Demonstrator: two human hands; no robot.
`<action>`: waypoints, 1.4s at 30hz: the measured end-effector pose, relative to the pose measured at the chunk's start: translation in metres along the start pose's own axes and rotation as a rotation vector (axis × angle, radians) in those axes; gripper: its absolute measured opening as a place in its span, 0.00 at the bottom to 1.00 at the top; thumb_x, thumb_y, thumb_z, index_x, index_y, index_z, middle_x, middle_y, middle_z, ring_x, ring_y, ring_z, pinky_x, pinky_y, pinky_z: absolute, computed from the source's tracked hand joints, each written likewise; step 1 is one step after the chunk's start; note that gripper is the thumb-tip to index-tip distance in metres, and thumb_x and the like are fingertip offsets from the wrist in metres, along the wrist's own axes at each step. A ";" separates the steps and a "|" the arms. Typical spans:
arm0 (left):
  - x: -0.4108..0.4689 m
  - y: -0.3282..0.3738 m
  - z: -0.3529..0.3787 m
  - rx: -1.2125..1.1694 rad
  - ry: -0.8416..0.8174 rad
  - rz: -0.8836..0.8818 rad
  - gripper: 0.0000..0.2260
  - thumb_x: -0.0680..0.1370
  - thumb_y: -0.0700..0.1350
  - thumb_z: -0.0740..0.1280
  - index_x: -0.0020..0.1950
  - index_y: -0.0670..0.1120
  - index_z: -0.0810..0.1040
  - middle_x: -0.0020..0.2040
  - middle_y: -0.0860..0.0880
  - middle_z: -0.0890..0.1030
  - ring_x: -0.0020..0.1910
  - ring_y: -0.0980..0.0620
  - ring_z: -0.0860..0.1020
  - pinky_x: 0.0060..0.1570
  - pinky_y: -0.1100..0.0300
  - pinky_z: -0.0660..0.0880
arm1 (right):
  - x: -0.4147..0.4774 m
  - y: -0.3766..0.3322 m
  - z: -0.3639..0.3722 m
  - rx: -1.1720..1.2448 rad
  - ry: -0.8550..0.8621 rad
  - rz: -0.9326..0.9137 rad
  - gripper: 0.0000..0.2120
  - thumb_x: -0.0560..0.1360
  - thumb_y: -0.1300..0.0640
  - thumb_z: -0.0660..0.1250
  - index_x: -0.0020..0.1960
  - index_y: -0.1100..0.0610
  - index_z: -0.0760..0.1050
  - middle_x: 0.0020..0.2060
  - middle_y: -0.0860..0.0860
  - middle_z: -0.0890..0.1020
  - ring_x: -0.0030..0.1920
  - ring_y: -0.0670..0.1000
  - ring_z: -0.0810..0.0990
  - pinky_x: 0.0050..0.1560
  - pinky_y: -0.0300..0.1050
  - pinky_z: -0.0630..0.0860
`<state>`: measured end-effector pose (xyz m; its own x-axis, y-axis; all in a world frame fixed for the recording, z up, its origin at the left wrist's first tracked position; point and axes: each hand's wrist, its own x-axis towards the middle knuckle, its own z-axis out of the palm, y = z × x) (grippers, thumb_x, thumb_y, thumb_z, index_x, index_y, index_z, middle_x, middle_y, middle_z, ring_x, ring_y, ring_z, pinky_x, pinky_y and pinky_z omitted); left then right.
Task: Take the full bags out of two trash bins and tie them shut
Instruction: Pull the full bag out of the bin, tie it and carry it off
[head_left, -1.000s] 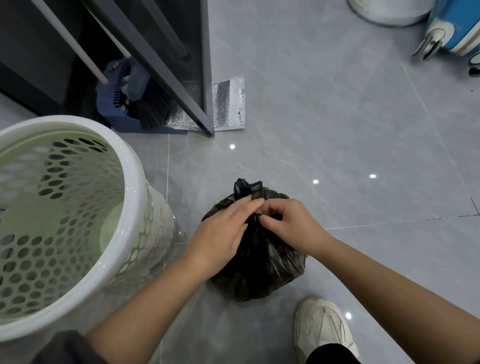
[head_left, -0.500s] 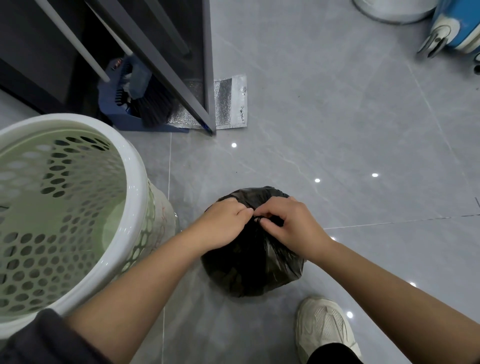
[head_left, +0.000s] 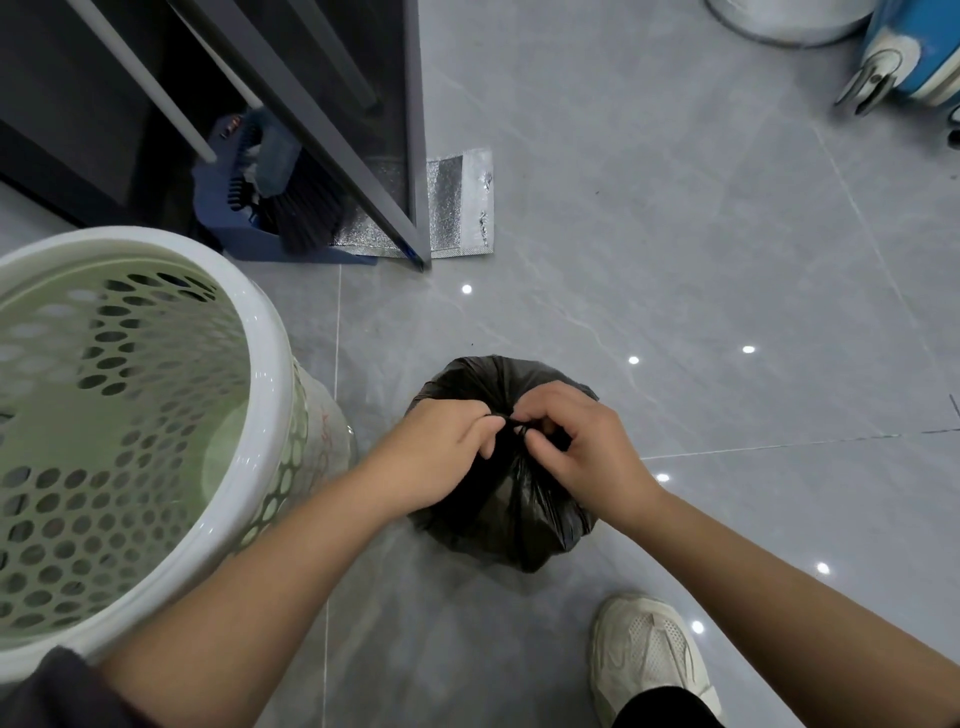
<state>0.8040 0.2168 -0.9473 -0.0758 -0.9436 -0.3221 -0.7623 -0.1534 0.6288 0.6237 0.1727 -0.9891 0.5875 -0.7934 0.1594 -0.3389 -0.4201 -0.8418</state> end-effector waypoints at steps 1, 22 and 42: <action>0.001 0.001 0.001 -0.104 0.008 -0.059 0.14 0.80 0.47 0.59 0.36 0.48 0.77 0.30 0.56 0.74 0.35 0.60 0.72 0.42 0.61 0.67 | 0.000 -0.001 0.001 -0.006 0.029 -0.001 0.09 0.70 0.68 0.68 0.47 0.58 0.79 0.47 0.48 0.79 0.41 0.42 0.75 0.44 0.35 0.73; 0.008 0.002 -0.009 -0.846 -0.305 -0.565 0.17 0.81 0.46 0.55 0.32 0.47 0.66 0.23 0.53 0.58 0.21 0.55 0.57 0.27 0.61 0.53 | 0.005 -0.008 -0.001 -0.049 -0.029 0.042 0.05 0.73 0.63 0.70 0.48 0.56 0.81 0.38 0.42 0.80 0.41 0.37 0.77 0.43 0.28 0.70; -0.008 0.026 0.025 -0.976 0.383 -0.362 0.04 0.77 0.43 0.67 0.46 0.43 0.75 0.39 0.47 0.82 0.36 0.53 0.79 0.39 0.61 0.76 | 0.012 -0.025 0.004 0.160 0.263 0.395 0.07 0.71 0.63 0.69 0.42 0.51 0.80 0.38 0.46 0.81 0.36 0.46 0.76 0.40 0.34 0.72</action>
<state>0.7687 0.2273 -0.9456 0.3816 -0.7986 -0.4654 0.1470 -0.4447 0.8835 0.6419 0.1754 -0.9686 0.2250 -0.9710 -0.0804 -0.3693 -0.0086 -0.9293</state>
